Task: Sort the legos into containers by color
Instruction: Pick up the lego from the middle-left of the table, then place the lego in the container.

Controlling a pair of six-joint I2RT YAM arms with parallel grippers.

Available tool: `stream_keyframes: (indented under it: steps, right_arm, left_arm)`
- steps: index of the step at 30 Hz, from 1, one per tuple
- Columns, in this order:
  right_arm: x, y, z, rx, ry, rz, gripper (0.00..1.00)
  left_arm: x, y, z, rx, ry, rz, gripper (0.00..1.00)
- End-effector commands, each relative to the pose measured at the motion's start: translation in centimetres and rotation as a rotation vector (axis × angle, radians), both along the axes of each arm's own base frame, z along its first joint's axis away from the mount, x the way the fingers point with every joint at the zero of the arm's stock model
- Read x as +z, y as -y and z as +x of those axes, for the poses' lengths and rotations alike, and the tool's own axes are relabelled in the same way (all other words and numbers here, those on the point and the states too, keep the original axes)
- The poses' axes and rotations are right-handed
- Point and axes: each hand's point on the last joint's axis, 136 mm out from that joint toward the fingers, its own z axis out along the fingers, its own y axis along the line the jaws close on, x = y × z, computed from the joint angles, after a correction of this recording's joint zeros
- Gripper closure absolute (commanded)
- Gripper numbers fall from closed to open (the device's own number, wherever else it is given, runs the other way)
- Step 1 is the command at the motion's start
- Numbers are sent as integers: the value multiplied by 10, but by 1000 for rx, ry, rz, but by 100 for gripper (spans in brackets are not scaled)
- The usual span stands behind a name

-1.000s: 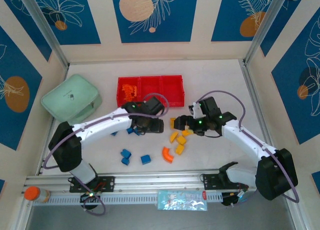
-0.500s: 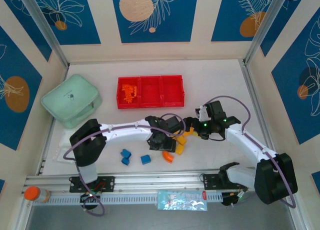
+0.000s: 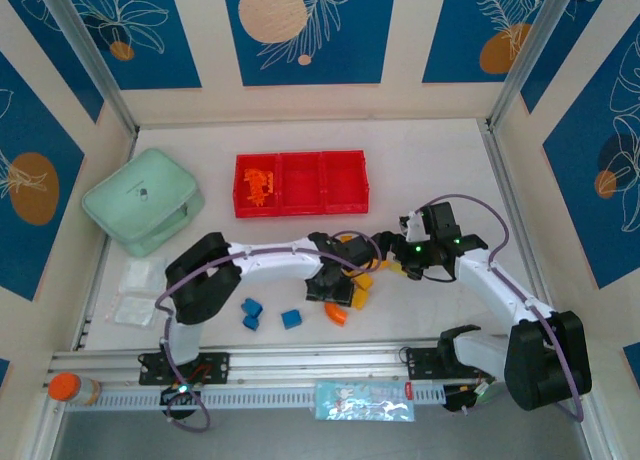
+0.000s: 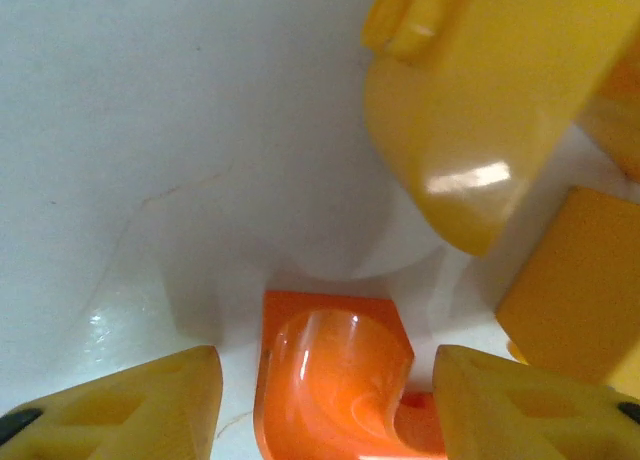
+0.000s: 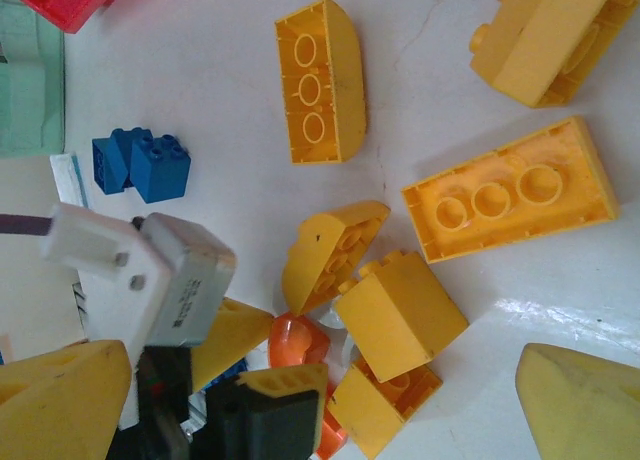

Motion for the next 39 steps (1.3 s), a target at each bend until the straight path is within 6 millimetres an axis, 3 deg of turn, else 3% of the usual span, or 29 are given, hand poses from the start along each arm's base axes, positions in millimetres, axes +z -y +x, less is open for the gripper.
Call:
stream_keyframes:
  steps: [1, 9, 17, 20, 26, 31, 35, 39]
  right_arm:
    - [1, -2, -6, 22, 3, 28, 1]
    - [1, -3, -5, 26, -2, 36, 1]
    - [14, -6, 0, 41, 29, 34, 1]
    - [17, -12, 1, 69, 39, 20, 1]
    - [27, -35, 10, 122, 67, 7, 1]
    - [36, -53, 21, 141, 96, 27, 1]
    - [38, -61, 25, 158, 102, 15, 1]
    - [36, -65, 29, 158, 106, 12, 1]
  left_arm:
    - [-6, -4, 0, -16, 7, 48, 45]
    - [-3, -8, 4, -31, 36, 65, 61]
    - [33, -20, 18, -29, 124, 33, 68]
    - [51, -34, 34, -10, 172, 24, 68]
    - [95, -81, 95, 60, 305, 42, 68]
    - [125, -133, 170, 159, 414, 37, 68]
    - [139, -169, 229, 171, 465, 86, 69]
    - [136, -191, 283, 166, 483, 98, 69]
